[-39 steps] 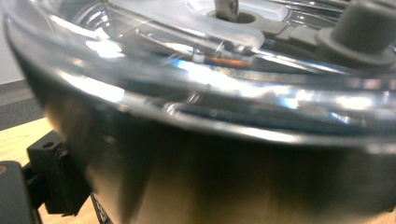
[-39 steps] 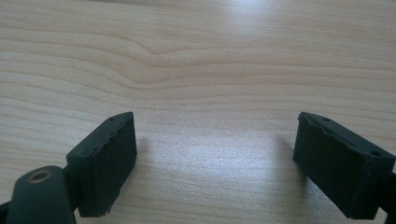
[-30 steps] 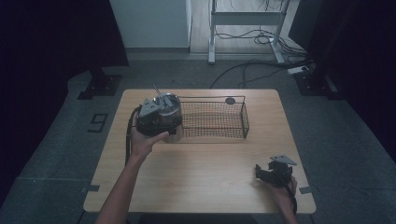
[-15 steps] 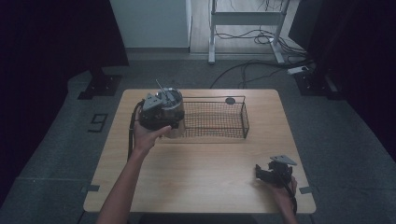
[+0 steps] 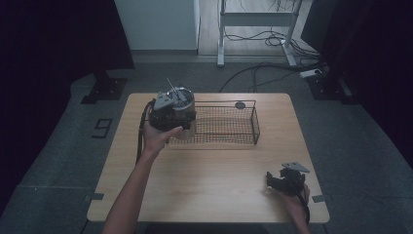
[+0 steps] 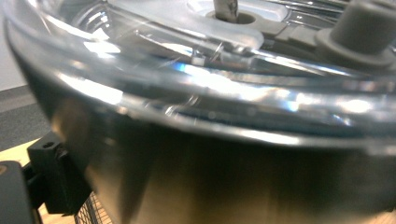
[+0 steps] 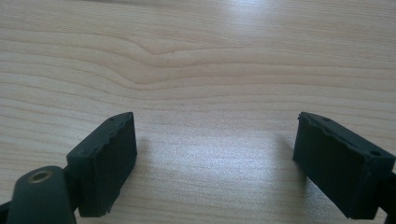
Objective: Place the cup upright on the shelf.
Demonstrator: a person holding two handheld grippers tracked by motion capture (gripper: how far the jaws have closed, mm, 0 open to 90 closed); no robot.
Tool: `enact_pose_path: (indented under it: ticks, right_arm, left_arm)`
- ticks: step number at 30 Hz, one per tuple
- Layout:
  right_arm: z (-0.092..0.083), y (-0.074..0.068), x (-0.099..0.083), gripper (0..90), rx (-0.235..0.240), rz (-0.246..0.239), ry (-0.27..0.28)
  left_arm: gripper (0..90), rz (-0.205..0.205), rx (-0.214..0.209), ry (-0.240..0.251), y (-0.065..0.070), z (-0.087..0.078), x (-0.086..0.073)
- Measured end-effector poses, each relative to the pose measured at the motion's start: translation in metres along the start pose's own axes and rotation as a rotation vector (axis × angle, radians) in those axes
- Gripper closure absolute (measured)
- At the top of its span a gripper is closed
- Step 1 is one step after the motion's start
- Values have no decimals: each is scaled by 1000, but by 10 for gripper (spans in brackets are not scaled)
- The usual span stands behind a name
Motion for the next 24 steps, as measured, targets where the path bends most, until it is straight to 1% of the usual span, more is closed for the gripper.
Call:
enact_pose_path:
  ticks: [6, 16, 24]
  right_arm:
    - [0, 0, 0, 130, 0, 0, 0]
    - [0, 0, 0, 129, -1, 0, 0]
    - [0, 0, 0, 130, -2, 0, 1]
  left_arm:
    - [36, 7, 5, -3, 0, 3, 5]
    - [36, 18, 5, 5, 2, 6, 15]
    - [36, 22, 12, 2, 0, 14, 19]
Point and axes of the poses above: each handheld gripper's, and its own axes: z roughly forward along the jaws, x roughly out of its top, y roughly to its right, the point moved 6 cm from there along z, roughly forward along the jaws, and after that the axes turned 10 degrees about -y, right-handed, at the moved point
